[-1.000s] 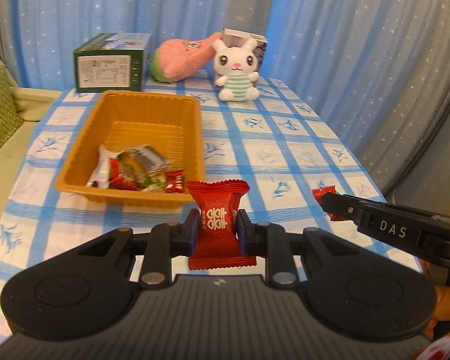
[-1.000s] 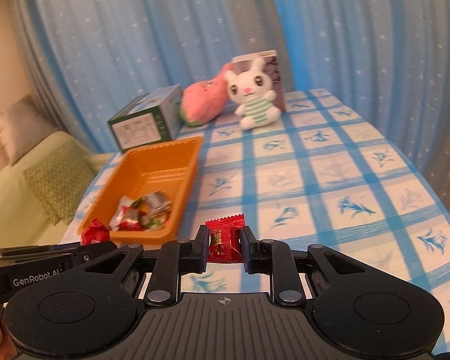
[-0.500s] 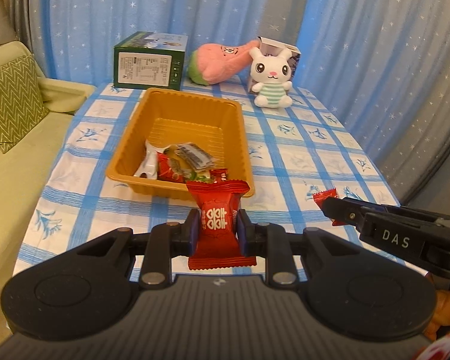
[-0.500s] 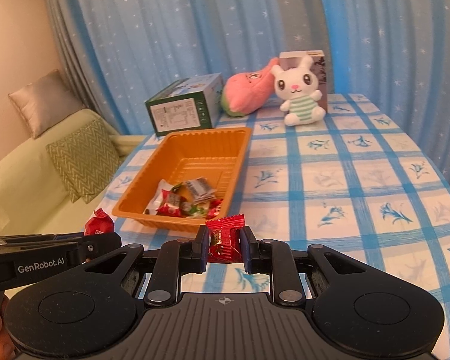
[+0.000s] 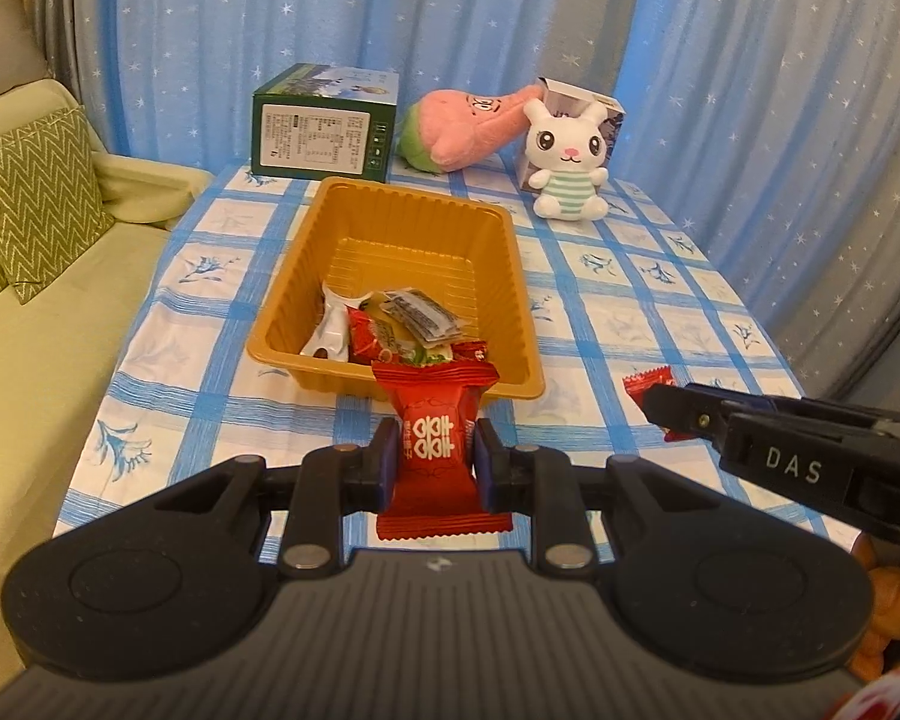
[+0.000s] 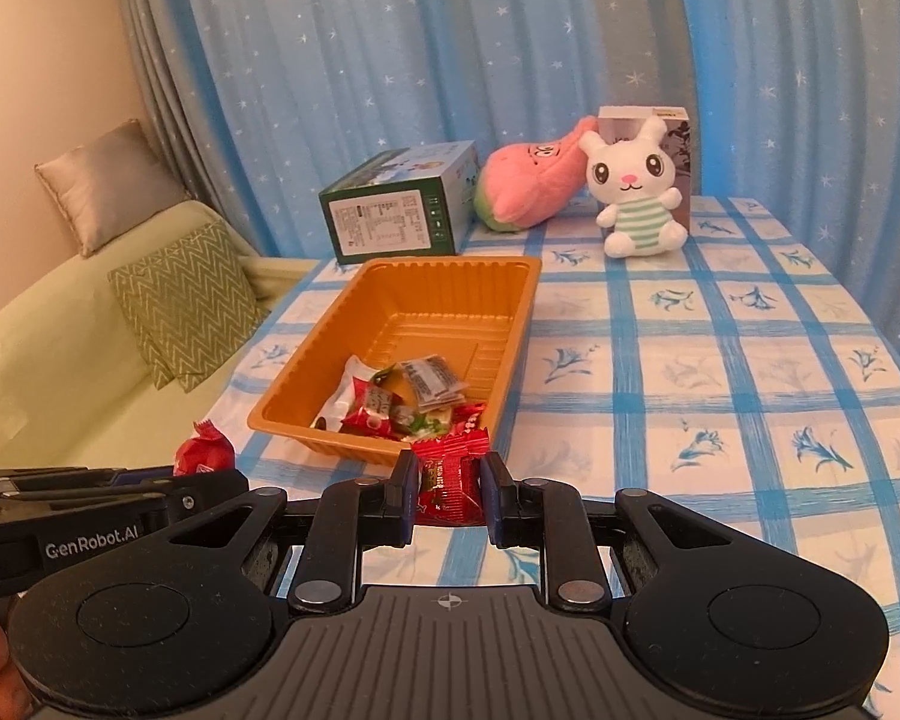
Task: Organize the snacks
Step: 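Carry both held red candies over the orange tray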
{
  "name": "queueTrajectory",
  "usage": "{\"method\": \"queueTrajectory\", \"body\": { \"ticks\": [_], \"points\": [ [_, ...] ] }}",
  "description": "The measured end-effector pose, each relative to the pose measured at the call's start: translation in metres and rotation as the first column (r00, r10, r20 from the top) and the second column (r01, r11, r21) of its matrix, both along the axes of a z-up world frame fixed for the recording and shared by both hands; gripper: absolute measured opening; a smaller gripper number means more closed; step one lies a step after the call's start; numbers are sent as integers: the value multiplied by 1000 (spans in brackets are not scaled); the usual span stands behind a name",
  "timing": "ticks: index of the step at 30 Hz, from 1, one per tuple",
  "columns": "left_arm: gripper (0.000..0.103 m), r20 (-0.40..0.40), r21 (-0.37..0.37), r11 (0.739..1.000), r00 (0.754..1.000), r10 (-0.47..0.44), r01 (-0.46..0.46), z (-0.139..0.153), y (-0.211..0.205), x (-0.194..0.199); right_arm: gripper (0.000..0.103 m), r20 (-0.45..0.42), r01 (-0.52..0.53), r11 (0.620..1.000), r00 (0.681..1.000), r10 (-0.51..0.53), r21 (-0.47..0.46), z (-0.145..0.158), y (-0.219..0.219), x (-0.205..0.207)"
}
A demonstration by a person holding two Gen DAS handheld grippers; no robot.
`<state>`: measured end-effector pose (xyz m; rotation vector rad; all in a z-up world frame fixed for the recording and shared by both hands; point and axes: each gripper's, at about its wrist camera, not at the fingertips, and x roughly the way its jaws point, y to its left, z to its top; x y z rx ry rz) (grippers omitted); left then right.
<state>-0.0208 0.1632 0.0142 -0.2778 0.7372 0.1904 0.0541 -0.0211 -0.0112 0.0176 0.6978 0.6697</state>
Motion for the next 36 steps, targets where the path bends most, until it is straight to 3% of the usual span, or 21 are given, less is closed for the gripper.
{"method": "queueTrajectory", "body": {
  "ticks": [19, 36],
  "points": [
    [23, -4, -7, 1000, 1000, 18, -18, -3, 17, 9, 22, -27, -21, 1000, 999, 20, -18, -14, 23, 18],
    [23, -21, -3, 1000, 1000, 7, -7, -12, 48, 62, 22, -31, -41, 999, 999, 40, -30, -24, 57, 71]
  ]
}}
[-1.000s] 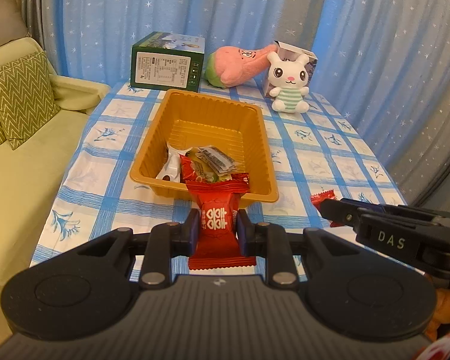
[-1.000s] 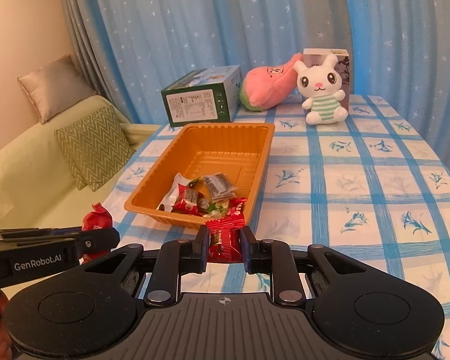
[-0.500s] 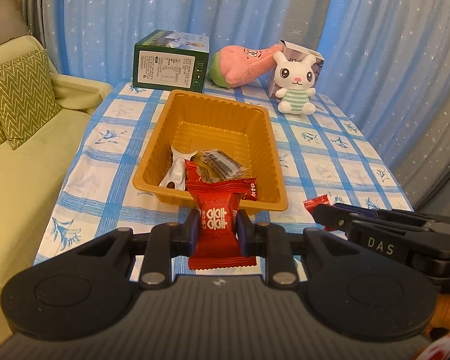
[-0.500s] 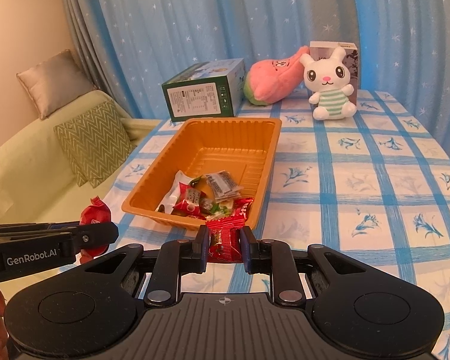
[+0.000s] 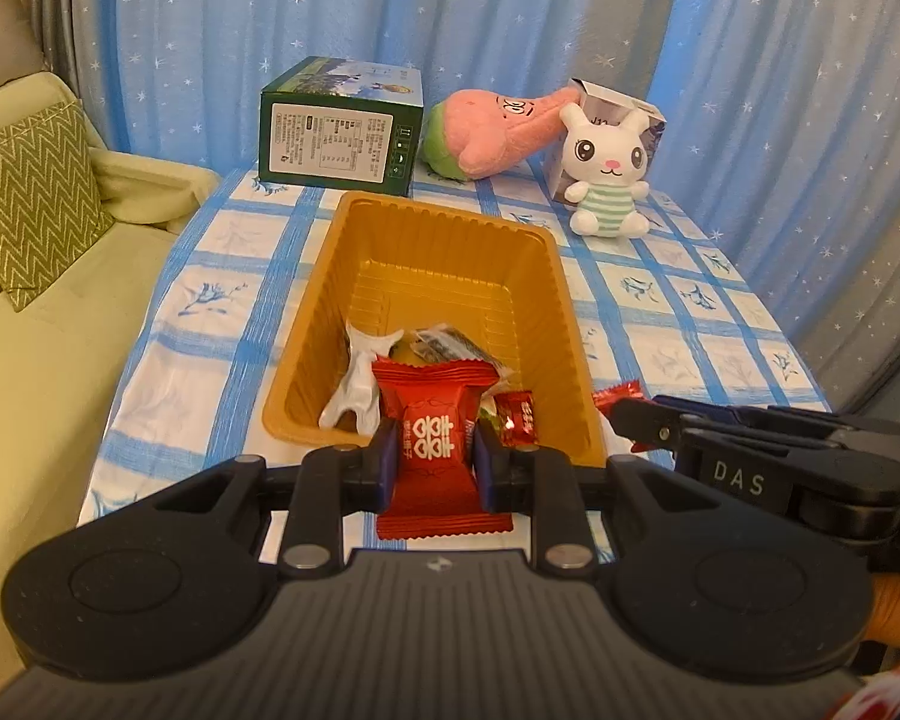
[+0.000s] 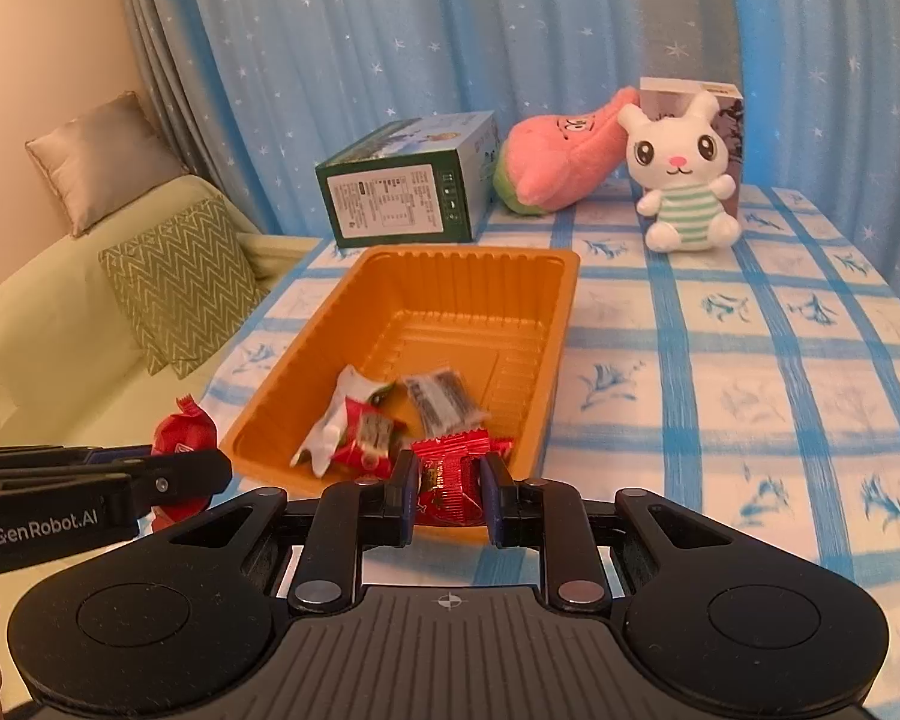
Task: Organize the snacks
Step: 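Carry both held red candies over the orange tray, then lower both candies into the tray and open both tools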
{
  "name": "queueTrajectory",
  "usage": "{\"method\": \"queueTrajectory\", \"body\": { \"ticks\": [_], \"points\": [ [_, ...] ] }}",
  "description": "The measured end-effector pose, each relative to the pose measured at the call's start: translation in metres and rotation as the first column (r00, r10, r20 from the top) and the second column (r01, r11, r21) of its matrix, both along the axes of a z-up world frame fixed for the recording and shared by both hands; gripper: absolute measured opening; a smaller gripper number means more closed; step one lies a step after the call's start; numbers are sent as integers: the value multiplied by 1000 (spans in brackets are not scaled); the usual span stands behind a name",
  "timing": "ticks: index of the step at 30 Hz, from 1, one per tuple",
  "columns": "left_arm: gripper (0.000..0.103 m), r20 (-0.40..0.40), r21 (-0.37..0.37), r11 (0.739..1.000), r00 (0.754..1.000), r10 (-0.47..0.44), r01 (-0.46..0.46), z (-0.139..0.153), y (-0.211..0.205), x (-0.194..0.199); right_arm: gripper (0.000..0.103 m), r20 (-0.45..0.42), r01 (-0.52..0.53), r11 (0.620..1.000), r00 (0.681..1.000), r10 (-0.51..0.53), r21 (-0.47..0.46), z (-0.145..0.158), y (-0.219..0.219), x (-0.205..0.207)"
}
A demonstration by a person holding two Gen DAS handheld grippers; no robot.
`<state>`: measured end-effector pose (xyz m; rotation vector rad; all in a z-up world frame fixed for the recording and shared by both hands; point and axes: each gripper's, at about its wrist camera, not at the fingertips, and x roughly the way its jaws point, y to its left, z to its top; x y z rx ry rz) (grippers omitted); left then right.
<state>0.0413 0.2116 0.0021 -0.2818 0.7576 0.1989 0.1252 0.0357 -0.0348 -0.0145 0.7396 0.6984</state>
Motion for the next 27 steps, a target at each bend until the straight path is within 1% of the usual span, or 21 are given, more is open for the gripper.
{"method": "queueTrajectory", "body": {
  "ticks": [11, 27],
  "points": [
    [23, -7, -4, 1000, 1000, -12, 12, -6, 23, 45, 22, 11, -12, 1000, 1000, 12, -8, 1, 27, 44],
    [23, -35, 9, 999, 998, -49, 49, -19, 41, 90, 22, 3, -22, 999, 1000, 22, -28, -11, 49, 81]
  ]
}}
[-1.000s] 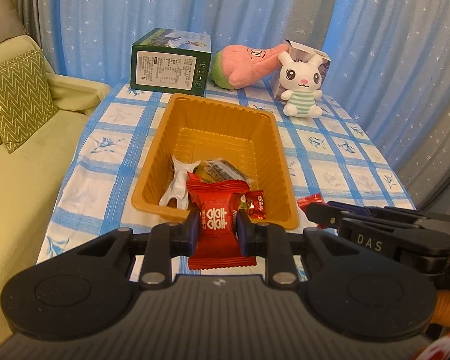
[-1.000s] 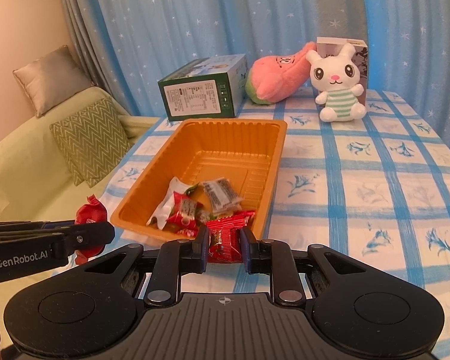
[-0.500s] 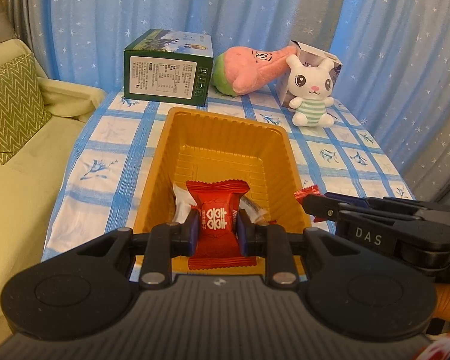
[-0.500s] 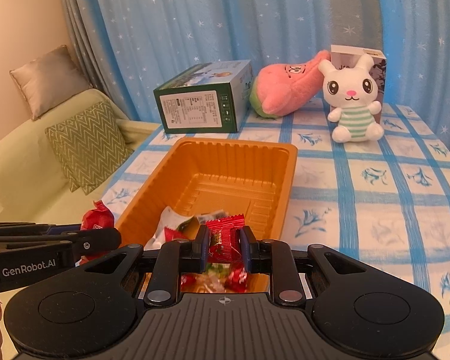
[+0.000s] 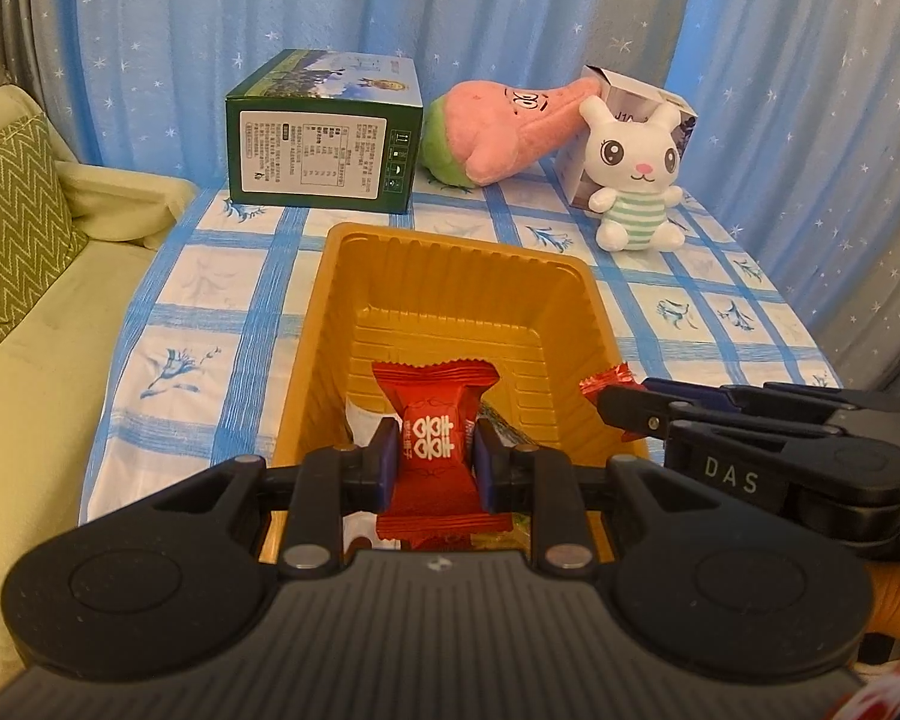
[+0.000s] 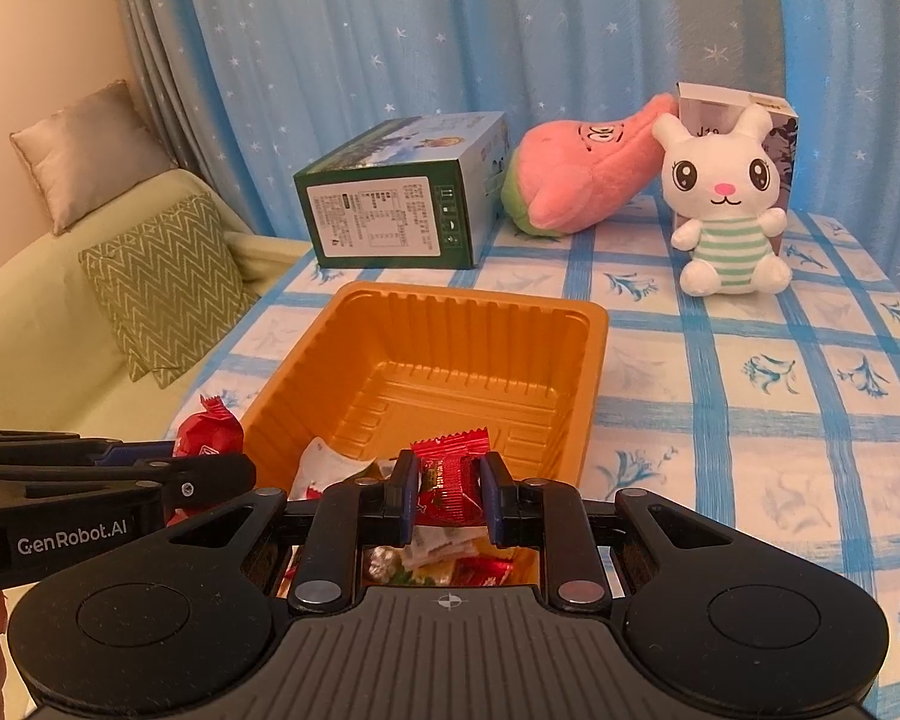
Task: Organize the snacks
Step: 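Lower both candies into the tray and open both tools, then lift both open tools out of the tray and back away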
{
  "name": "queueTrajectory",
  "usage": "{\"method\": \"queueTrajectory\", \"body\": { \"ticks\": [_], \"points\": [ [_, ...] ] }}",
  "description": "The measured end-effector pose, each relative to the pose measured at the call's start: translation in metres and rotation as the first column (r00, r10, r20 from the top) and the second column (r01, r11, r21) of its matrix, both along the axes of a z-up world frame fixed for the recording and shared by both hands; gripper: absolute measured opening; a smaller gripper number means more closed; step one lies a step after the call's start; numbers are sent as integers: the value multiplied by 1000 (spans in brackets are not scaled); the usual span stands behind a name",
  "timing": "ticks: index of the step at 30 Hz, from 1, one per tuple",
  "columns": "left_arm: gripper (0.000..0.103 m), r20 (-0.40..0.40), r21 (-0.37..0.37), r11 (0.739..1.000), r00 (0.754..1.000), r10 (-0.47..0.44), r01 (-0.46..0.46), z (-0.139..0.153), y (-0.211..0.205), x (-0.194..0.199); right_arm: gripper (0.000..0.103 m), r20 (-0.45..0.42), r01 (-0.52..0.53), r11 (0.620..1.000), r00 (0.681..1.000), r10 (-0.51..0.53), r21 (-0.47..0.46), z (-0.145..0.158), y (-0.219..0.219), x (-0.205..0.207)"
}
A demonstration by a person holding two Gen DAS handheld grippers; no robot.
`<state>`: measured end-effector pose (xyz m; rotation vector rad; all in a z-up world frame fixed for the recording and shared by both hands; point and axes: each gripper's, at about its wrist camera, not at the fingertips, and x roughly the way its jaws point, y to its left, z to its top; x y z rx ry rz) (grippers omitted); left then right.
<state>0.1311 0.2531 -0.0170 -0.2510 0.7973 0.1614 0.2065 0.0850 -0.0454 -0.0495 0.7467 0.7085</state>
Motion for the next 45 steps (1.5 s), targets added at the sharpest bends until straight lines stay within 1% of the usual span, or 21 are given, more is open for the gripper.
{"method": "queueTrajectory", "body": {
  "ticks": [11, 14, 15, 16, 17, 18, 20, 24, 29, 38, 45],
  "points": [
    [23, -26, 18, 999, 999, -38, 39, -10, 12, 39, 22, -16, 16, 1000, 1000, -16, -1, -6, 6, 28],
    [23, -19, 24, 999, 999, -47, 48, -13, 15, 49, 22, -20, 20, 1000, 1000, -20, 3, -6, 8, 33],
    [29, -10, 18, 998, 998, -56, 57, -14, 17, 52, 22, -23, 21, 1000, 1000, -21, 5, -6, 8, 34],
    [37, -8, 6, 998, 998, -66, 66, -15, 20, 55, 22, -25, 21, 1000, 999, -21, 6, -6, 8, 35],
    [55, -12, 4, 998, 998, -66, 66, -17, 22, 58, 22, -26, 21, 1000, 999, -21, 6, -6, 9, 36],
    [59, -10, 14, 998, 998, -63, 63, -17, 23, 59, 22, -26, 20, 1000, 999, -20, 7, -6, 8, 36],
    [59, -10, 31, 998, 998, -57, 58, -17, 25, 58, 22, -28, 21, 1000, 999, -21, 7, -6, 8, 37],
    [59, -14, 37, 999, 999, -35, 35, -21, 31, 50, 22, -38, 30, 1000, 999, -29, 8, -10, 7, 40],
    [59, -31, 53, 998, 999, -35, 37, -27, 32, 42, 22, -45, 31, 999, 999, -31, 11, -12, 6, 41],
    [59, -34, 53, 998, 999, -38, 40, -27, 30, 38, 22, -43, 27, 999, 999, -26, 21, -6, 9, 39],
    [64, -33, 59, 998, 999, -36, 37, -26, 31, 37, 23, -52, 27, 999, 998, -25, 30, -4, 12, 43]
  ]
}}
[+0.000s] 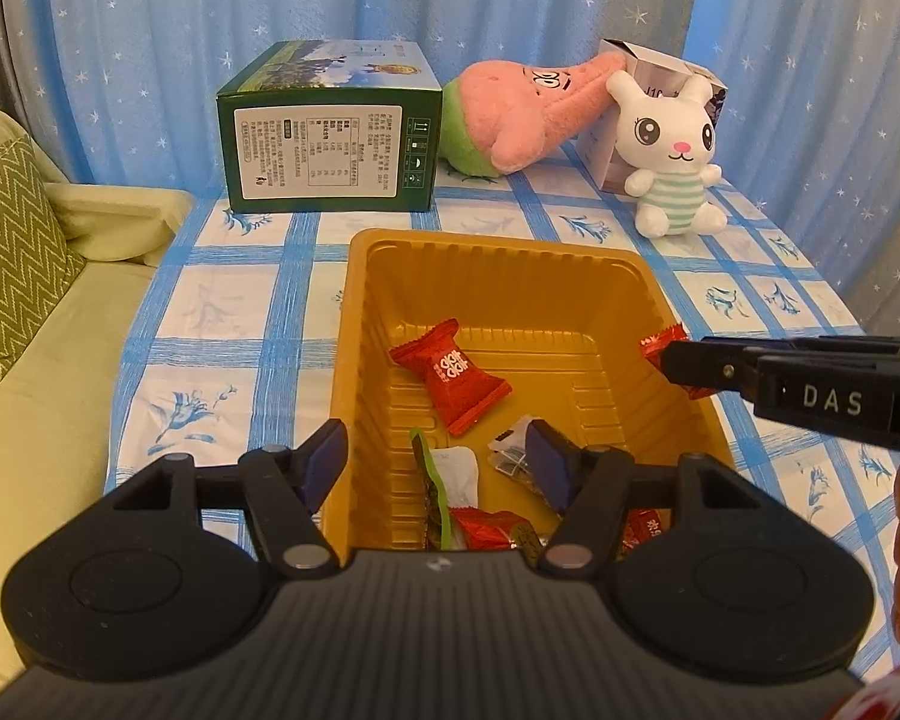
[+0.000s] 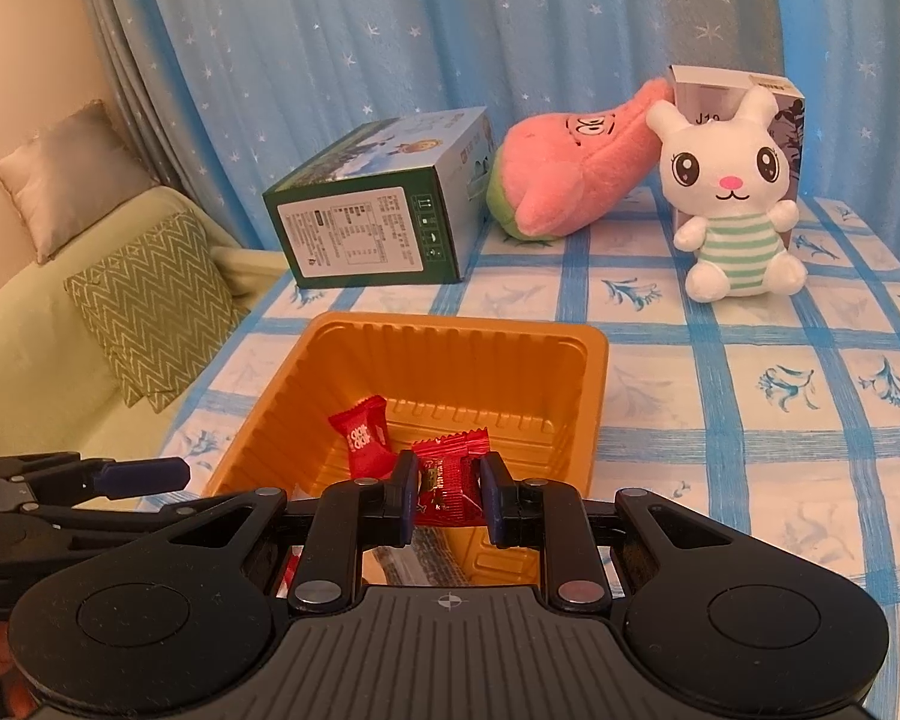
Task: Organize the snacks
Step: 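Lift both open tools out of the tray and back away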
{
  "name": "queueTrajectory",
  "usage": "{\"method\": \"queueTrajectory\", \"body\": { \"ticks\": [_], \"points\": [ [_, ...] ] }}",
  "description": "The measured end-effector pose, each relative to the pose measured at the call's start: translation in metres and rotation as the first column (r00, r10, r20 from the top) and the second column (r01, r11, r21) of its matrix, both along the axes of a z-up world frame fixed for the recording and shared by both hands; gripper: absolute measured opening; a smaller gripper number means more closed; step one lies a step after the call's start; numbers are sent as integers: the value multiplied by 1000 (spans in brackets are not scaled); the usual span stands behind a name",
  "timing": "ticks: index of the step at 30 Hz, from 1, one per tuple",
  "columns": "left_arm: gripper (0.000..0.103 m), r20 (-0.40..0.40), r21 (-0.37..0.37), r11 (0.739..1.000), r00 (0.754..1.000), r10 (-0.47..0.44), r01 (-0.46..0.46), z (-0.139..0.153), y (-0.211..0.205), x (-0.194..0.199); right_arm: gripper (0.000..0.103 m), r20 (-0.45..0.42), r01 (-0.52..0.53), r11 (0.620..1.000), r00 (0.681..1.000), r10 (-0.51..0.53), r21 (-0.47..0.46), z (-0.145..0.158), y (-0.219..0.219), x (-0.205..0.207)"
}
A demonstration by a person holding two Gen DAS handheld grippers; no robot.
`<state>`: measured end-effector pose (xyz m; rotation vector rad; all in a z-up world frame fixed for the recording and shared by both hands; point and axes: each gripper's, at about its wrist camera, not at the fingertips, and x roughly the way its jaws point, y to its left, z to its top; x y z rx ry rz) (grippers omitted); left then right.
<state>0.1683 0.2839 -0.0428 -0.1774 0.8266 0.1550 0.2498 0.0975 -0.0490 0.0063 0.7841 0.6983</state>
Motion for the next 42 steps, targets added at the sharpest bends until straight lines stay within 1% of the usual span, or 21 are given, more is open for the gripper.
{"method": "queueTrajectory", "body": {
  "ticks": [3, 4, 5, 7, 8, 9, 12, 16, 18, 20, 25, 29, 30, 35, 42],
  "points": [
    [68, 6, 5, 1000, 1000, 4, -4, 1, 1, -3, 23, -6, -20, 999, 1000, 20, 34, 1, 3, 6],
    [69, 7, 15, 1000, 1000, 5, -5, 1, 1, -4, 23, -9, -31, 998, 999, 31, 53, 2, 4, 10],
    [73, 6, 30, 1000, 1000, 8, -8, 2, 0, -6, 24, -20, -33, 998, 999, 34, 61, 2, 5, 14],
    [79, 8, 55, 998, 1000, 13, -14, 3, -2, -10, 42, -44, -19, 997, 999, 22, 72, 4, 5, 22],
    [84, 13, 63, 998, 1000, 16, -17, 3, -3, -12, 59, -42, -12, 996, 999, 16, 85, 6, 2, 24],
    [87, 19, 71, 997, 1000, 21, -23, 3, -4, -15, 61, -34, -5, 995, 999, 9, 98, 9, -1, 24],
    [93, 32, 80, 996, 999, 33, -36, 4, -6, -25, 61, -36, 4, 995, 999, -1, 96, 10, -11, 20],
    [98, 33, 48, 998, 998, 49, -50, 7, -10, -39, 61, -67, 52, 995, 997, -46, 80, 3, -32, 7],
    [101, 35, 40, 998, 998, 49, -51, 10, -14, -48, 61, -71, 62, 997, 996, -58, 51, 0, -40, -4],
    [103, 40, 26, 999, 999, 38, -39, 13, -19, -58, 61, -55, 67, 998, 996, -67, 7, 0, -47, -19],
    [103, 39, 3, 1000, 999, 31, -31, 24, -36, -82, 63, -60, 76, 997, 995, -78, -23, 6, -67, -55],
    [103, 40, -15, 1000, 999, 16, -15, 36, -54, -105, 74, -60, 89, 996, 994, -88, 10, 17, -83, -84],
    [103, 43, -17, 1000, 999, 20, -19, 40, -59, -111, 75, -60, 89, 996, 994, -88, 11, 20, -87, -91],
    [103, 49, 29, 997, 997, 63, -65, 54, -84, -140, 76, -51, 83, 997, 995, -83, -4, 35, -101, -123],
    [103, 58, 43, 993, 992, 111, -114, 68, -104, -179, 77, -26, 93, 995, 995, -94, -32, 50, -126, -162]
  ]
}}
